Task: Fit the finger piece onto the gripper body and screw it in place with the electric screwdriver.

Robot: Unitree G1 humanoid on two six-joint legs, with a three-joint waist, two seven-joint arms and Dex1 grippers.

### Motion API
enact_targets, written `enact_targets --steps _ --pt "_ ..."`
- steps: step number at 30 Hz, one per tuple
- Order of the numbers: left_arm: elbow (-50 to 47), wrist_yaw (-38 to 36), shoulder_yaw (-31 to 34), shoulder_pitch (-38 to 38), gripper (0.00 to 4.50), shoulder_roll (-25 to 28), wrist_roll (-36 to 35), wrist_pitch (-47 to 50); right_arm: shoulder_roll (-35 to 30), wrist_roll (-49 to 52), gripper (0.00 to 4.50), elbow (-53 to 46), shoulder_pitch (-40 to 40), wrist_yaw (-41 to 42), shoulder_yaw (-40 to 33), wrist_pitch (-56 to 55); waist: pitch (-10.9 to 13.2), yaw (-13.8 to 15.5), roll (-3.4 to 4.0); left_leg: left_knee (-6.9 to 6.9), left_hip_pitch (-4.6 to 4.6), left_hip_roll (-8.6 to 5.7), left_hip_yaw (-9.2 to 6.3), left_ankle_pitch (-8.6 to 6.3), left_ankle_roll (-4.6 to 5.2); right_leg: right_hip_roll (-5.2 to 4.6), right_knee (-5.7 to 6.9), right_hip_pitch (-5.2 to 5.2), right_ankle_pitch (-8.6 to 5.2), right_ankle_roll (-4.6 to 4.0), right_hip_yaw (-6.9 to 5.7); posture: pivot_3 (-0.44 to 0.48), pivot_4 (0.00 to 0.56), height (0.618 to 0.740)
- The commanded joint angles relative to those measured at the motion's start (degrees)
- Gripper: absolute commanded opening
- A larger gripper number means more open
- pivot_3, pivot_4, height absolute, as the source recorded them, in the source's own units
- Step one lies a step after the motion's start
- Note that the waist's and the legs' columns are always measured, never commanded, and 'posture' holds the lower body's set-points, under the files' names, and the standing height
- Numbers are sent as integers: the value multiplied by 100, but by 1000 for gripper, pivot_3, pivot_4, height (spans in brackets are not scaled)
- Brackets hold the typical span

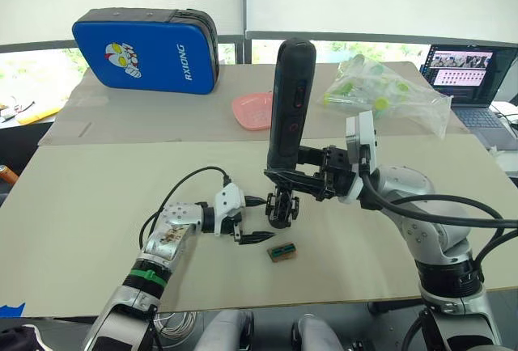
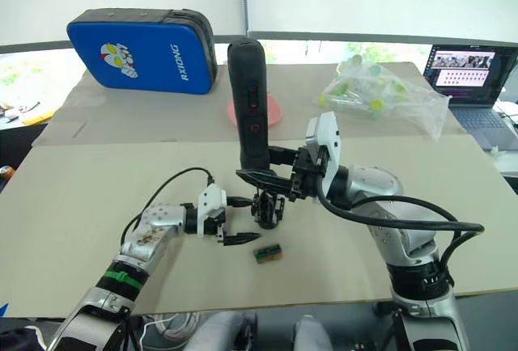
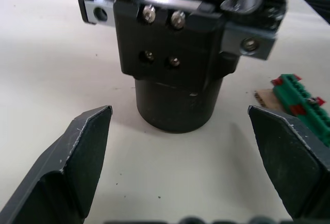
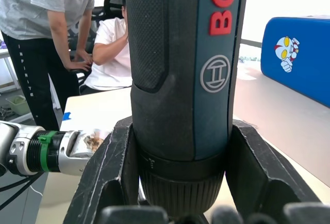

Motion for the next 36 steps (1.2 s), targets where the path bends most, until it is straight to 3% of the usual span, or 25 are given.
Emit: enact_targets --steps 1,19,22,25,36 --pt "124 90 -82 -185 4500 -152 111 -177 -10 20 1903 -276 -29 -7 -27 -78 0 -3 0 0 0 0 0 0 0 0 0 0 0 0 0 0 150 740" --pt "472 133 -184 -397 4500 -406 319 -192 -5 -78 1903 -260 -4 -33 -30 -58 0 -2 0 1 0 0 0 0 0 1 1 0 0 1 -1 0 150 740" --pt "478 126 -210 -386 3678 -388 362 -199 -11 -84 1903 -255 -6 -44 -30 -44 0 -5 0 1 0 0 0 0 0 1 1 0 0 1 -1 0 150 740" --pt "493 124 -237 -385 2296 -392 379 -202 -13 -92 1903 -251 3 -53 -20 -34 -1 -5 0 1 2 0 0 0 0 1 2 1 0 1 0 0 150 740" --pt "287 74 -328 -296 2288 -449 316 -94 3 -247 1903 -205 132 -197 136 11 -1 -2 -1 1 2 0 0 0 0 1 2 1 0 1 0 0 150 740"
